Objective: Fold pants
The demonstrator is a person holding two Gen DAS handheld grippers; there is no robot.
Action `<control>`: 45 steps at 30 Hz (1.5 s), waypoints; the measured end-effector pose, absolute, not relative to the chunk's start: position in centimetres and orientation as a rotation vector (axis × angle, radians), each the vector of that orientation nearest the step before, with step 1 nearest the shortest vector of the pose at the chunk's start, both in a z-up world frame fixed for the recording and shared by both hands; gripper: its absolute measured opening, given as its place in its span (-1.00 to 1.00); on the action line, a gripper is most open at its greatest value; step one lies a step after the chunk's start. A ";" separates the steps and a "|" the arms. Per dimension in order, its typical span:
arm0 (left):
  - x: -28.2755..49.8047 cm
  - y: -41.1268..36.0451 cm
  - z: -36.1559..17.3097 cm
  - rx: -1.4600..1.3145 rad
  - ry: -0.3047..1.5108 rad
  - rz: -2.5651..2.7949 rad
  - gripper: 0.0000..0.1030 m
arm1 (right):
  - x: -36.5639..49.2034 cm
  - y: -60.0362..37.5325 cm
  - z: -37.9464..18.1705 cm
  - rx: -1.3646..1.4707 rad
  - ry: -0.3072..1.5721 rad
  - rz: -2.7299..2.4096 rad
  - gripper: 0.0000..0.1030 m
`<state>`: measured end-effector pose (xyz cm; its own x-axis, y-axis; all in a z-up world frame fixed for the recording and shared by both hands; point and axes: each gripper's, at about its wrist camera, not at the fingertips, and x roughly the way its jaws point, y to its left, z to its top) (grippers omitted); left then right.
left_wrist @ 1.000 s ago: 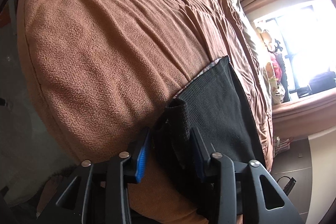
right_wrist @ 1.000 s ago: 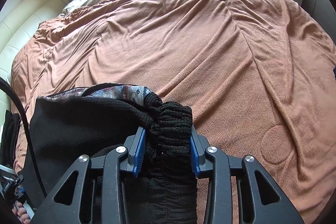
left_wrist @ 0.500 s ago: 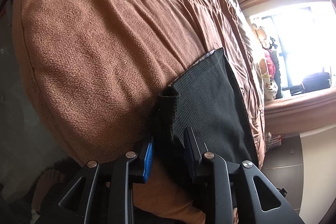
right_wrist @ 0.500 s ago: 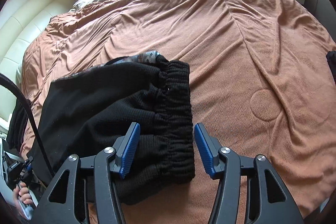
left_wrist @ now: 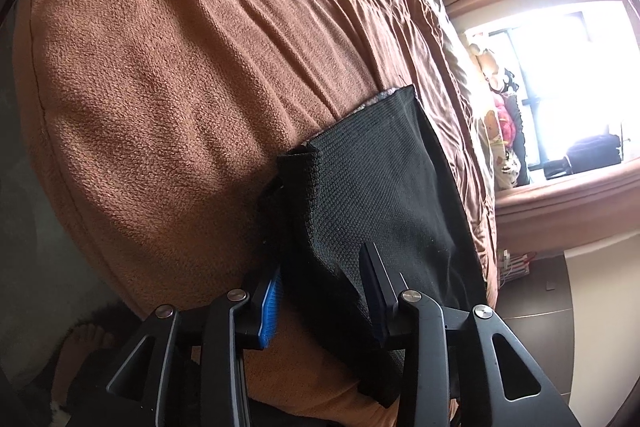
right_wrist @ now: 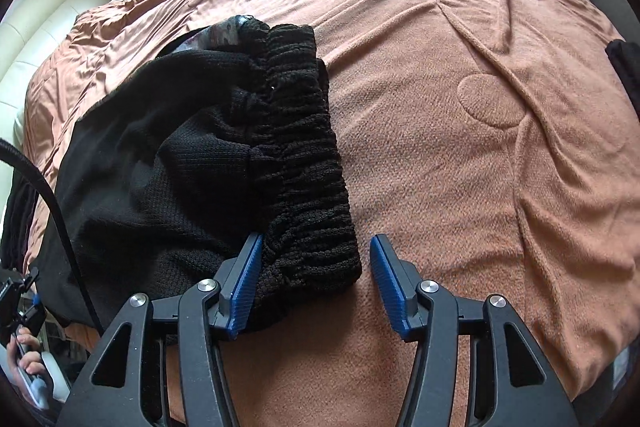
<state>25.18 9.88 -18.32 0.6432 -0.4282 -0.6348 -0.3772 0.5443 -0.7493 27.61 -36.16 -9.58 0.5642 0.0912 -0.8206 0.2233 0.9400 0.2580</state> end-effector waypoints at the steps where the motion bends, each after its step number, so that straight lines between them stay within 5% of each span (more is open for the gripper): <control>1: 25.3 9.9 -18.4 -1.042 0.910 -0.040 -0.26 | 27.3 -36.1 -9.4 0.354 0.970 -0.083 0.02; 6: 25.6 10.0 -18.5 -1.054 0.887 -0.056 -0.27 | 25.2 -35.6 -7.5 0.339 0.912 -0.105 0.02; 10: 25.5 10.3 -18.6 -1.052 0.889 -0.053 -0.60 | 23.8 -34.3 -5.8 0.297 0.864 -0.119 0.02; 35: 25.2 10.4 -19.1 -1.069 0.887 -0.108 -0.61 | 25.3 -21.3 -4.6 0.222 0.828 0.085 0.02; 45: 24.2 11.3 -18.5 -1.103 0.858 -0.109 -0.84 | 30.4 -18.5 -6.3 0.220 0.847 0.096 -0.36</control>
